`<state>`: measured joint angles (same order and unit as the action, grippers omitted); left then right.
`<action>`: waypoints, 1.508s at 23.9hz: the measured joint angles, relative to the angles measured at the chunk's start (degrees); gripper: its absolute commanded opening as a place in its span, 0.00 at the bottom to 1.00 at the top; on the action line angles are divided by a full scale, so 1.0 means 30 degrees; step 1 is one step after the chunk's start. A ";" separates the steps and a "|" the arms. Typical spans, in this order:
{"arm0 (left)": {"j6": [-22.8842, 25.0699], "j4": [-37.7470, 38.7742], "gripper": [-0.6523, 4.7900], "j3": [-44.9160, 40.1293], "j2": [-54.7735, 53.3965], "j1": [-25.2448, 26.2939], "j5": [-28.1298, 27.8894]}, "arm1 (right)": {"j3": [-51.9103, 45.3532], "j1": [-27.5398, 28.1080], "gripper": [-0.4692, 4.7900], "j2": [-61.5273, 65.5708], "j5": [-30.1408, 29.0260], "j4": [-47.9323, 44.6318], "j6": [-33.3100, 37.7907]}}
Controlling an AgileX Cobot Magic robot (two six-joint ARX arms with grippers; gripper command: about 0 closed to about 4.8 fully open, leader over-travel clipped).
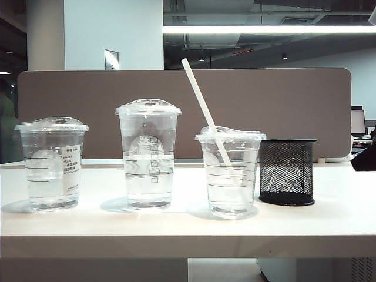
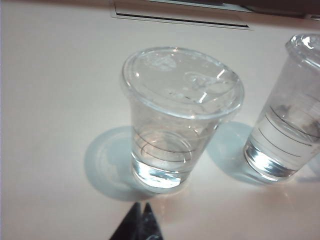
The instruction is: Pick up the straw and insert it into the small coffee cup.
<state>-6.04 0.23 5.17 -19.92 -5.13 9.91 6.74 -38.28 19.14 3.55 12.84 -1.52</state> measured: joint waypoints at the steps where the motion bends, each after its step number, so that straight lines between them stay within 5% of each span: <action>1: 0.0000 0.0007 0.11 0.0000 0.0000 0.0000 0.0000 | -0.0248 0.0000 0.09 -0.0925 0.0539 0.0022 -0.0219; 7: 0.0000 0.0000 0.11 0.0000 0.0015 0.0000 -0.0029 | -0.1880 0.2324 0.09 -0.4153 0.2579 -0.2098 -0.0452; 17: 0.0000 -0.0007 0.11 0.0000 0.0022 0.0000 -0.0007 | -0.2091 1.1475 0.09 -0.6360 -0.3446 -0.2280 -0.0255; 36: 0.0000 0.0160 0.11 0.0000 0.0102 0.0007 -0.0029 | -0.2091 1.1635 0.09 -0.6353 -0.1625 -0.0619 0.0087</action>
<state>-6.04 0.71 5.17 -19.62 -5.10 9.82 0.47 -3.38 0.08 -1.32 10.98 -1.26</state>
